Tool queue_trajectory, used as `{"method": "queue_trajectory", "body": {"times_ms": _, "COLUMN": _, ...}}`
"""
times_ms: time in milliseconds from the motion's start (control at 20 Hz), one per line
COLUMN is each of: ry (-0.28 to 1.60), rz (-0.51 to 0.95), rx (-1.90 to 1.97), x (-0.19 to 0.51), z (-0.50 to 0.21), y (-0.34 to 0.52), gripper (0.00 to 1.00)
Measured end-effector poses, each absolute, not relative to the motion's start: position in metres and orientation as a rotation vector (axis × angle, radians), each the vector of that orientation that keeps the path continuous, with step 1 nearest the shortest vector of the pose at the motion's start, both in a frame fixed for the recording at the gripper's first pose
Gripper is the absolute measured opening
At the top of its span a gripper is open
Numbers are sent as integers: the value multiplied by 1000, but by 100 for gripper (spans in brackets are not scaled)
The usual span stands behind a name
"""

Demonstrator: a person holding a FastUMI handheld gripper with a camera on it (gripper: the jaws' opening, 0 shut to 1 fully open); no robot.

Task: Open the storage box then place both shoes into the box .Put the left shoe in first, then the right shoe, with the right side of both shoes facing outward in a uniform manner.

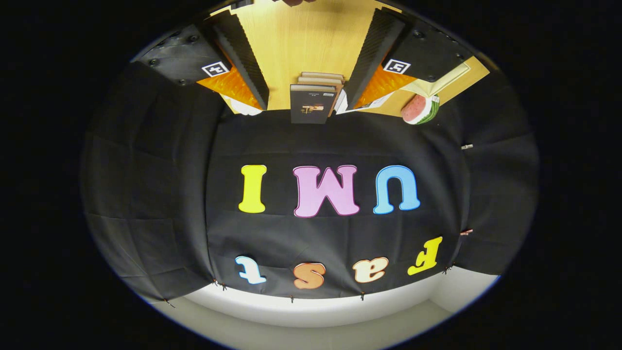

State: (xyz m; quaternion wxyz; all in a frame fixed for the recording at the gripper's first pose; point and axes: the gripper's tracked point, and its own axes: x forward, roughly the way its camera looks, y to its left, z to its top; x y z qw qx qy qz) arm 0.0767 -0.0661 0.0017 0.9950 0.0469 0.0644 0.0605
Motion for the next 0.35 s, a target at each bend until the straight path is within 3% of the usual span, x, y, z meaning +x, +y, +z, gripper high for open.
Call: {"method": "queue_trajectory", "body": {"times_ms": 350, "ry": 147, "rz": 166, "rx": 96, "x": 82, "z": -1, "y": -49, "gripper": 99}}
